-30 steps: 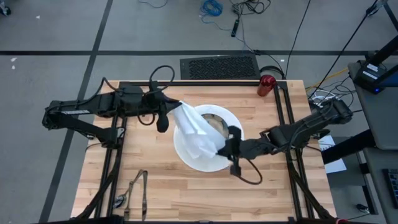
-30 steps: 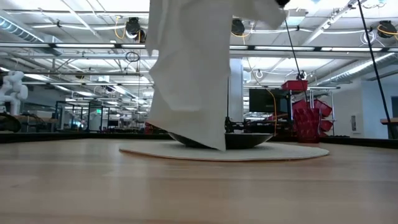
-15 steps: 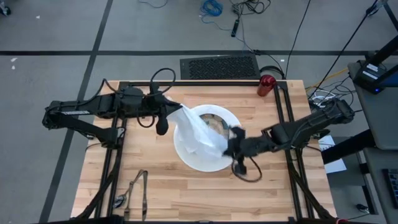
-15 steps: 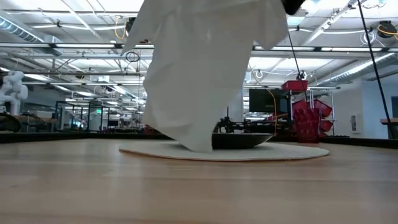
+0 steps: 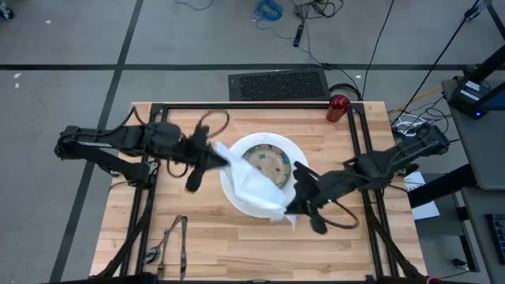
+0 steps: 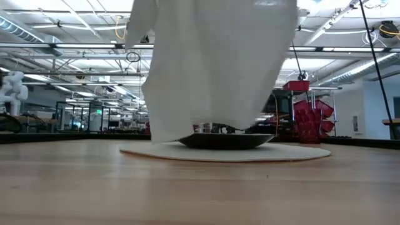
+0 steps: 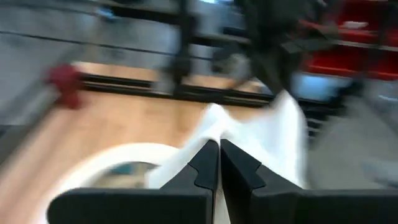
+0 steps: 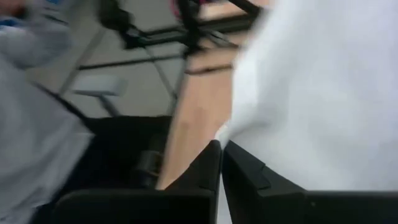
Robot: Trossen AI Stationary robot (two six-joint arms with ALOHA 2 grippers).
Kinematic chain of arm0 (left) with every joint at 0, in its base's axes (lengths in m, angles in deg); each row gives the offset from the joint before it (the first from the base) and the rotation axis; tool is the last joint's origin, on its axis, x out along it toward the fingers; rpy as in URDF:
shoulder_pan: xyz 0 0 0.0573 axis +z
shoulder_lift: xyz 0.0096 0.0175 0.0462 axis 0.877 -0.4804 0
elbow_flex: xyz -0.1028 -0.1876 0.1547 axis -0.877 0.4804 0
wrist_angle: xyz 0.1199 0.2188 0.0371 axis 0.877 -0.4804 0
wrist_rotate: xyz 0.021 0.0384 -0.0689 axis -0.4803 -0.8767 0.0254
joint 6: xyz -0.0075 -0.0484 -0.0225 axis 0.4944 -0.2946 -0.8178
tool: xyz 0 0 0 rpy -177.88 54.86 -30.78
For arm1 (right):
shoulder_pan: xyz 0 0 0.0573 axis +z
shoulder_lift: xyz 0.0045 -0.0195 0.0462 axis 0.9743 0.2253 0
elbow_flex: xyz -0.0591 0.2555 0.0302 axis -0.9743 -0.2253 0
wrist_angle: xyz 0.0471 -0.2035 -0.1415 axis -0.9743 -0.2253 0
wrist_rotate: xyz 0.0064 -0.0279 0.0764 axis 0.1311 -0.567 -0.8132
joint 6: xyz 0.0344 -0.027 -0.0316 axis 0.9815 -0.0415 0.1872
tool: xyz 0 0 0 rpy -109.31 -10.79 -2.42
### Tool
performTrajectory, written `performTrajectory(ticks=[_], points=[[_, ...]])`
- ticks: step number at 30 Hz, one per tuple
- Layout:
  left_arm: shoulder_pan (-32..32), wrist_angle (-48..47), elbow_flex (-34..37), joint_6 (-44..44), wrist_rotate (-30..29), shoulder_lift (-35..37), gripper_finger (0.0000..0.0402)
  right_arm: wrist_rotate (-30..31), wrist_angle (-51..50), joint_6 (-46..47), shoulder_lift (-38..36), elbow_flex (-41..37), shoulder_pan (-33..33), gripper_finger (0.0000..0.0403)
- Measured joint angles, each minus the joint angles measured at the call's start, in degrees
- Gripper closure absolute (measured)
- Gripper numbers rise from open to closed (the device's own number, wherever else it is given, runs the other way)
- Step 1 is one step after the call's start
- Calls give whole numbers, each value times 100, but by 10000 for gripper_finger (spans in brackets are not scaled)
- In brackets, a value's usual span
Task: Set table place
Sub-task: Fold the white napkin
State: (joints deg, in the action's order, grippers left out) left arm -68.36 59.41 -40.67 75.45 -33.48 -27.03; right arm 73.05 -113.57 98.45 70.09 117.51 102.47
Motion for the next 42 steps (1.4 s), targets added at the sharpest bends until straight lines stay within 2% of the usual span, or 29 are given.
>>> performTrajectory(ticks=[2,4,9,13,20,27,34,38,42], points=[[-215,-52,0,-137,52,0,402,-36,-22,-16,-5,125,159,403],[-366,-219,0,-160,-136,-1,402,166,-271,-55,-5,187,274,403],[-312,-567,126,-189,-964,-189,402,1370,-1806,494,136,193,257,403],[55,-398,467,-322,-548,-617,402,2161,-3056,1352,432,185,-12,403],[808,-526,730,-130,-422,-1337,402,2475,-3627,1306,962,185,-591,403],[1142,-587,547,15,-205,-1094,402,2496,-3828,1123,945,205,-854,403],[647,-498,424,-174,285,-388,402,2252,-3815,1102,832,873,-85,403],[-23,-506,424,-657,343,-122,402,2099,-3483,1099,832,1331,689,403],[-784,-184,424,-930,662,-14,402,2034,-2893,970,830,1607,1463,403]])
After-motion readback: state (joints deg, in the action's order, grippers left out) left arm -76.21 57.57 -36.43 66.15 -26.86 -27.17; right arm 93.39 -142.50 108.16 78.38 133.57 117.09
